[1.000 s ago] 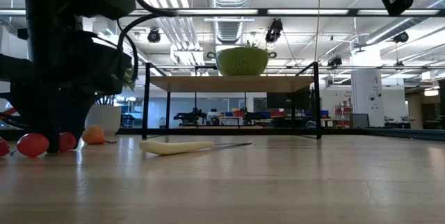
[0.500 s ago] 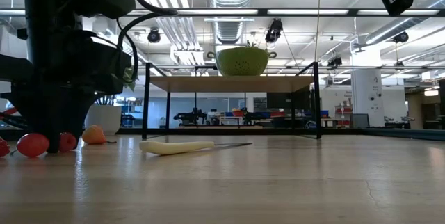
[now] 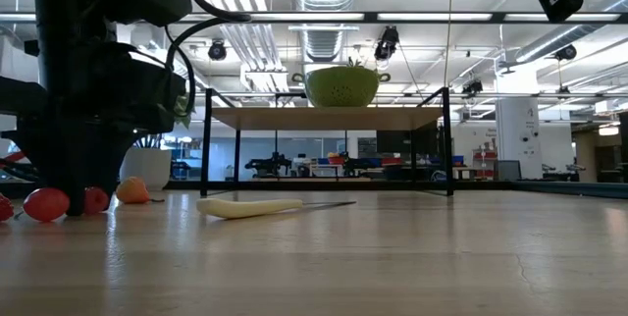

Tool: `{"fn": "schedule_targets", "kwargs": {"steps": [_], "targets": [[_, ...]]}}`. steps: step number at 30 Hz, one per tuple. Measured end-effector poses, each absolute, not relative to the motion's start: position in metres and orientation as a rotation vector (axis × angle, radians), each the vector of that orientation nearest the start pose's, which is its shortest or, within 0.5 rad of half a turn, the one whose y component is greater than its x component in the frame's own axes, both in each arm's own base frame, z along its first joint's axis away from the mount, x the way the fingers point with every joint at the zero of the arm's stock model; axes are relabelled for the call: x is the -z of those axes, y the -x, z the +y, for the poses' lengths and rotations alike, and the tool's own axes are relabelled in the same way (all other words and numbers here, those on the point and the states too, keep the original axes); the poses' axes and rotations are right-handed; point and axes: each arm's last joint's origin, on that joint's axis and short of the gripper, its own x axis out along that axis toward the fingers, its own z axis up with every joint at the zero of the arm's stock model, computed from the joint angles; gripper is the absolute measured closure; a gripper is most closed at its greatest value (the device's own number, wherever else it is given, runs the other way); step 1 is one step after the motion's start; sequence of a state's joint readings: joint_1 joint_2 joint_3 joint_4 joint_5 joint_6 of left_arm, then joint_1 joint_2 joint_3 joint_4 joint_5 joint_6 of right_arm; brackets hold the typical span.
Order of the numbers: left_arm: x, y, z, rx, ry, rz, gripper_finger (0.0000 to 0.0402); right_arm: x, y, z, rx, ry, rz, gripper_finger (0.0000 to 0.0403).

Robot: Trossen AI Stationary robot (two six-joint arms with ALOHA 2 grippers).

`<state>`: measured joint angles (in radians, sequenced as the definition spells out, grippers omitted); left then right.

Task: Pick & Place Fruit
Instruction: Put the raspberry into the strainer bowl

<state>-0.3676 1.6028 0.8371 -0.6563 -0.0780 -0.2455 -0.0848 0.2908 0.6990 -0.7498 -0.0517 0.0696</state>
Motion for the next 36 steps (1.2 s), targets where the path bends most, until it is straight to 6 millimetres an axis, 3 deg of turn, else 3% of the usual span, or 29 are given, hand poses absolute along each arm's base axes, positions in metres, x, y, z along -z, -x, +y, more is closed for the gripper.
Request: {"fn": "schedule_targets", "kwargs": {"steps": [6,13,21,29,36], "targets": [[-0.147,-0.247,-0.091,0.037,-0.172,1.342,0.0298,-0.299,-0.059,-0.004,0.045,-0.092,0.340,0.0394],[-0.177,-0.283,-0.099,0.111,-0.249,0.848,0.0296,-0.299,-0.059,-0.004,0.044,-0.092,0.339,0.0394],[-0.215,-0.307,-0.090,0.128,-0.328,0.500,0.0295,-0.299,-0.059,-0.004,0.044,-0.092,0.341,0.0394],[-0.242,-0.326,-0.060,0.014,-0.372,0.317,0.0294,-0.299,-0.060,-0.004,0.045,-0.092,0.341,0.0394],[-0.279,-0.342,-0.013,-0.243,-0.400,0.228,0.0294,-0.299,-0.060,-0.004,0.045,-0.092,0.341,0.0394]]}}
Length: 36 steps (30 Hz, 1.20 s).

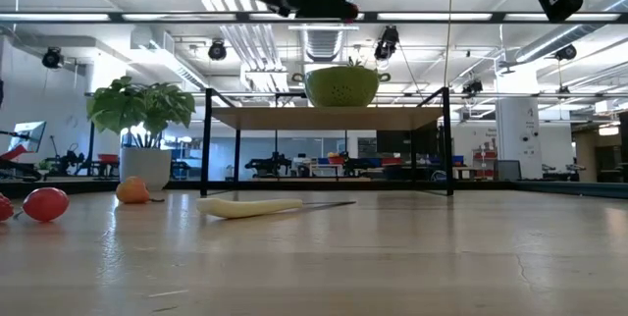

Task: Pick & Place Fruit
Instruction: Put the raspberry into the strainer bowl

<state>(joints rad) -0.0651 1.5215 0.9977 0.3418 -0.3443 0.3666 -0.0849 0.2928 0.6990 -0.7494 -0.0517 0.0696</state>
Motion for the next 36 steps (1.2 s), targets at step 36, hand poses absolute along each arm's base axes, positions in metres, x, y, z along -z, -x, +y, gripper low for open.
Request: {"fn": "schedule_targets", "kwargs": {"steps": [36], "targets": [[-0.329,-0.361,0.164,-0.823,-0.043,0.469,0.0294,-0.299,-0.060,-0.004,0.045,-0.092,0.341,0.0394]]}}
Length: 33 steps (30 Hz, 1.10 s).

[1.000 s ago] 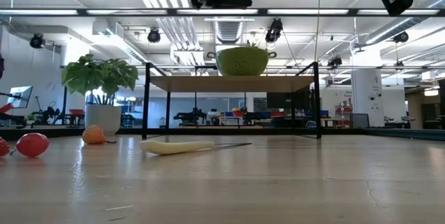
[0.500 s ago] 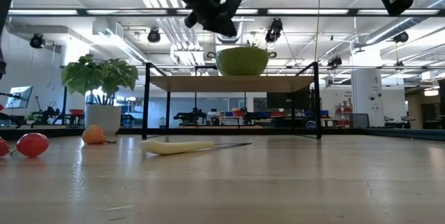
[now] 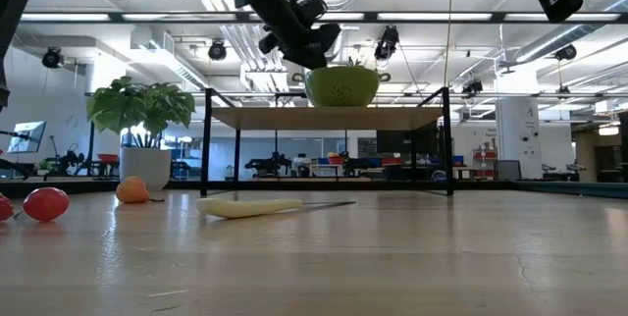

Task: Pick & Place Fruit
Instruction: Put the raspberry into the strainer bowl, then put the pear into the strainer bowl

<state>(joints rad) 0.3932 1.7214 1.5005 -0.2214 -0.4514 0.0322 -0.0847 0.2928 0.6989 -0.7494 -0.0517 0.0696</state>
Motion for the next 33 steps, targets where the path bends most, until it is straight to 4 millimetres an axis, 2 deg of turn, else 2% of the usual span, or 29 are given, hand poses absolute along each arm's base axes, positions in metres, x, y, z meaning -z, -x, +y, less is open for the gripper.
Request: {"fn": "schedule_targets", "kwargs": {"steps": [11,18,24,33], "targets": [[-0.315,-0.359,0.163,-0.798,-0.063,0.544,0.0290,-0.299,-0.060,-0.004,0.045,-0.092,0.341,0.0394],[-0.314,-0.358,0.163,-0.787,-0.101,0.566,0.0229,-0.299,-0.060,-0.004,0.045,-0.092,0.341,0.0394],[-0.326,-0.360,0.161,-0.776,-0.132,0.550,0.0193,-0.299,-0.060,-0.004,0.044,-0.092,0.342,0.0394],[-0.350,-0.358,0.150,-0.733,-0.168,0.635,0.0195,-0.299,-0.060,-0.004,0.045,-0.092,0.341,0.0394]]}}
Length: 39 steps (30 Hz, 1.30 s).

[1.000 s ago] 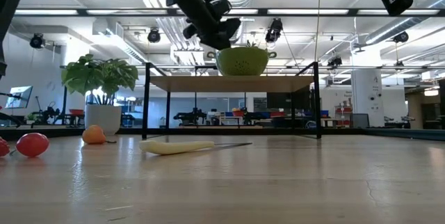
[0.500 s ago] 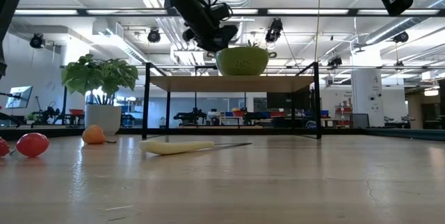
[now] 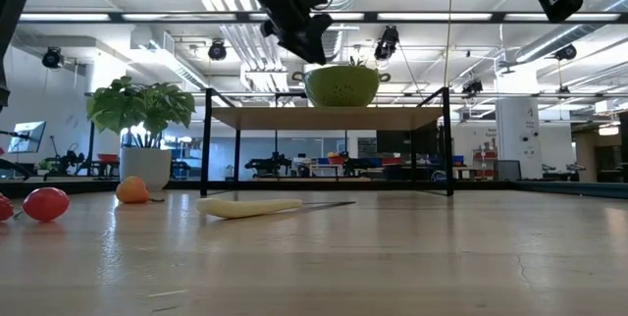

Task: Pick & Place Fruit
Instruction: Put the pear into the strainer bowl

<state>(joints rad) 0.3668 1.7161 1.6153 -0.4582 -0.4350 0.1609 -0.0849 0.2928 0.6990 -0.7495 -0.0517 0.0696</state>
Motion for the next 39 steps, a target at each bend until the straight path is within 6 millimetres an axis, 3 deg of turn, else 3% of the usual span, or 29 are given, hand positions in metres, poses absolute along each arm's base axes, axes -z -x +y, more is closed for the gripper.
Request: {"fn": "schedule_targets", "kwargs": {"steps": [7,19,30,39], "targets": [[-0.362,-0.350,0.127,-0.644,-0.191,0.805,0.0195,-0.299,-0.060,-0.004,0.045,-0.092,0.342,0.0394],[-0.356,-0.330,0.078,-0.515,-0.208,1.014,0.0197,-0.299,-0.060,-0.004,0.045,-0.092,0.342,0.0394],[-0.323,-0.309,0.028,-0.405,-0.211,1.167,0.0197,-0.299,-0.060,-0.004,0.045,-0.092,0.343,0.0394],[-0.281,-0.265,-0.009,-0.355,-0.194,1.266,0.0197,-0.299,-0.060,-0.004,0.045,-0.093,0.345,0.0394]]}}
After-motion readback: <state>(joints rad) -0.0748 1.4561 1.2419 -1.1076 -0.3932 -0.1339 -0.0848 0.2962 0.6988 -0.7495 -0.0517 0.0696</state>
